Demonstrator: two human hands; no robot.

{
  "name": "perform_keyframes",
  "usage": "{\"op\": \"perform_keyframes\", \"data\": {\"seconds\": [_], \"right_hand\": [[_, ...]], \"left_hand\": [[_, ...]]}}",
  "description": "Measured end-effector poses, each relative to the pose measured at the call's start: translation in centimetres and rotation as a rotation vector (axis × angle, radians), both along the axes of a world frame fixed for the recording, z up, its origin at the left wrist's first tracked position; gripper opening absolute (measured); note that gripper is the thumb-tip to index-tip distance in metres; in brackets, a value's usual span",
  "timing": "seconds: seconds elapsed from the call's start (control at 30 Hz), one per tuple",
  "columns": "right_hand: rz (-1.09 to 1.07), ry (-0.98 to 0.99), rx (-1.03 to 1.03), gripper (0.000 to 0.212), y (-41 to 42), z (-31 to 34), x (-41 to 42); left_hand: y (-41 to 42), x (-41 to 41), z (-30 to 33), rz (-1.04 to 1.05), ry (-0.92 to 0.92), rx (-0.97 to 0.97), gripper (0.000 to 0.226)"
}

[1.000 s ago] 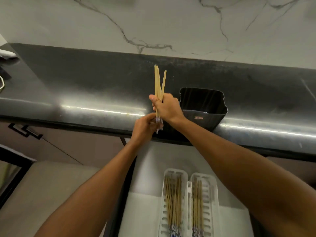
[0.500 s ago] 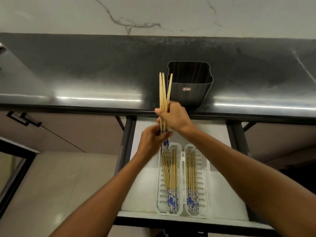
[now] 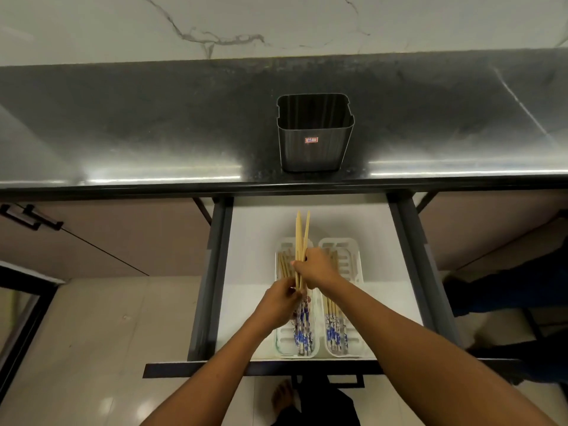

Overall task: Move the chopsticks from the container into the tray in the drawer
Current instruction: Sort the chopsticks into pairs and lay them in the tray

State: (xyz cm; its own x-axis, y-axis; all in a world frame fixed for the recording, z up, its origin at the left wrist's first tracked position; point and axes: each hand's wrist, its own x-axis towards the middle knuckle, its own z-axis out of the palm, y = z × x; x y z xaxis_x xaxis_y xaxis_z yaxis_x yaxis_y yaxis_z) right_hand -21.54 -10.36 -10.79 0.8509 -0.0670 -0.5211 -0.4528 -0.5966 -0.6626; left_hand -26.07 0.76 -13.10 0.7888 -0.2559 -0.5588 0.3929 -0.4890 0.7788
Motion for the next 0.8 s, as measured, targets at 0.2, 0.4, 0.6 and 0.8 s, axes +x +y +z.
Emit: {"op": "perform_keyframes", "data": {"seconds": [0.2, 0.4, 0.6, 0.8], "right_hand": [[-0.068, 0.091, 0.024, 0.023, 0.6, -2.9, -1.3], [-0.053, 0.106, -0.060, 0.009, 1.3, -4.5, -1.6], [-0.076, 0.069, -0.041, 0.014, 0.2, -4.1, -1.2], [-0.141, 0.119, -0.102, 0.014, -4.3, -3.4, -1.1]], "left_hand": [[-0.3, -0.8, -1.9, -0.028, 0.054, 0.152, 0.008], [-0.9, -1.3, -3.9, -0.023, 0.057, 0.241, 0.003], [-1.8, -1.1, -3.0, 0.007, 0.013, 0.206, 0.004], [-5.5, -0.7, -1.2, 0.000, 0.181, 0.009, 0.014]]}}
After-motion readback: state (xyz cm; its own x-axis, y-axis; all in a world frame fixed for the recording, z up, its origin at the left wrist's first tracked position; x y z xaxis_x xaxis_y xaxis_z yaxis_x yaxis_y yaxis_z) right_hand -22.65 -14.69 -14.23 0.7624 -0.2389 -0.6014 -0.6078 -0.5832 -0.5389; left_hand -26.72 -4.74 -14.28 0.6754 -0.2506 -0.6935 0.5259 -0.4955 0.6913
